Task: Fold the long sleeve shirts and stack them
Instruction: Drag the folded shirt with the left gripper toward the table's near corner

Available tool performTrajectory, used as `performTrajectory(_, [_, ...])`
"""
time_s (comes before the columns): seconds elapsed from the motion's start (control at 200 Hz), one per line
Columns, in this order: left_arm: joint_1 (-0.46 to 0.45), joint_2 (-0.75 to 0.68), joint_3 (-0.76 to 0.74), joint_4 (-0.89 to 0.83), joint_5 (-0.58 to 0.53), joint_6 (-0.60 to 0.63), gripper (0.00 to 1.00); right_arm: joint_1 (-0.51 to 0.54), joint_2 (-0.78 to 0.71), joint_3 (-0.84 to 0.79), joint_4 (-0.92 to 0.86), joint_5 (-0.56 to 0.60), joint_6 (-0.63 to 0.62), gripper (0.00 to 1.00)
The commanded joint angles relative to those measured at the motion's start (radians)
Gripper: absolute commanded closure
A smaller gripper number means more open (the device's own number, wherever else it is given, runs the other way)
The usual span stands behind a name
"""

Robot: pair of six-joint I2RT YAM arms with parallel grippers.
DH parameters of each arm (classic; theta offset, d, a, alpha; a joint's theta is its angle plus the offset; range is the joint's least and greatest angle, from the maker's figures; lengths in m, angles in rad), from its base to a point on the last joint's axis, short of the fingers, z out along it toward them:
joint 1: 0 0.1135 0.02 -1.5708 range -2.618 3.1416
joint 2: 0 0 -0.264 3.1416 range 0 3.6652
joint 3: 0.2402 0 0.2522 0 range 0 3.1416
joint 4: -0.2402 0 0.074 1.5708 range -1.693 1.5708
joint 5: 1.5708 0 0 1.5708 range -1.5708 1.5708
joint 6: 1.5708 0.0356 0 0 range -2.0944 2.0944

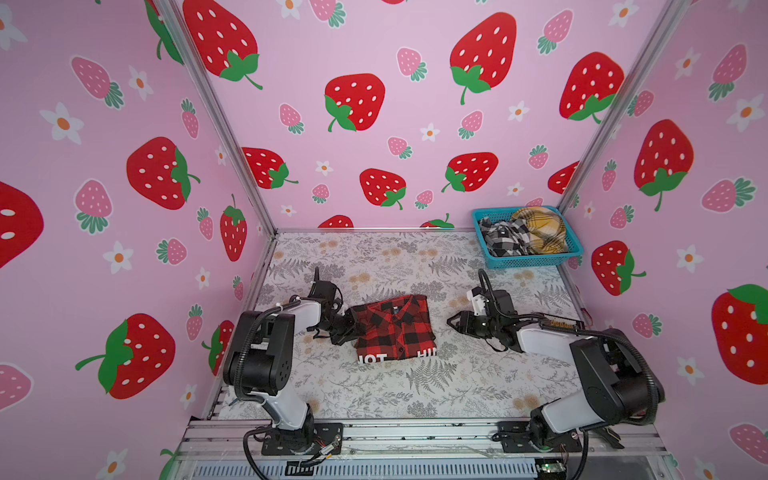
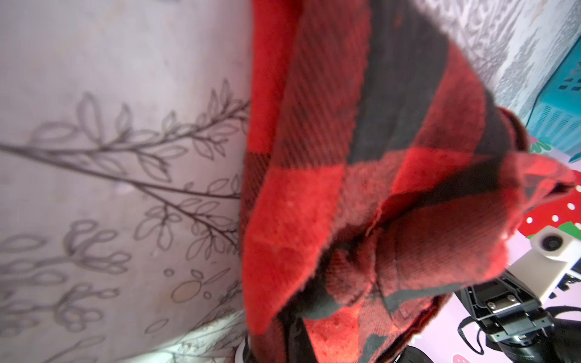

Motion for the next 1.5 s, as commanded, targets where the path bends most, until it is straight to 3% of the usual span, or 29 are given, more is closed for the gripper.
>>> performTrajectory(0.0, [-0.006, 0.016, 0.036, -0.039, -0.022, 0.023, 0.97, -0.008, 0.012, 0.000, 0.013, -0.010, 0.005, 0.53])
performTrajectory(0.56, [-0.006, 0.025, 0.125, -0.147, -0.110, 0.082, 1.00, -0.027, 0.024, -0.013, 0.044, -0.049, 0.012, 0.53])
performTrajectory(0.69, [0.006, 0.035, 0.211, -0.236, -0.191, 0.130, 1.00, -0.033, 0.023, -0.020, 0.053, -0.059, 0.014, 0.53])
performTrajectory(0.815, [0.031, 0.060, 0.333, -0.344, -0.344, 0.194, 1.00, -0.036, 0.023, -0.024, 0.065, -0.070, 0.016, 0.53])
performTrajectory(1.121, [0.222, 0.206, 0.655, -0.473, -0.681, 0.349, 1.00, -0.041, 0.009, -0.042, 0.085, -0.086, 0.014, 0.53])
performTrajectory(1.331, [0.365, 0.280, 0.742, -0.417, -0.769, 0.419, 1.00, -0.046, 0.017, -0.043, 0.100, -0.111, 0.011, 0.53])
performTrajectory(1.496, [0.426, 0.402, 0.865, -0.424, -0.847, 0.481, 1.00, -0.057, 0.036, -0.046, 0.105, -0.135, 0.007, 0.54])
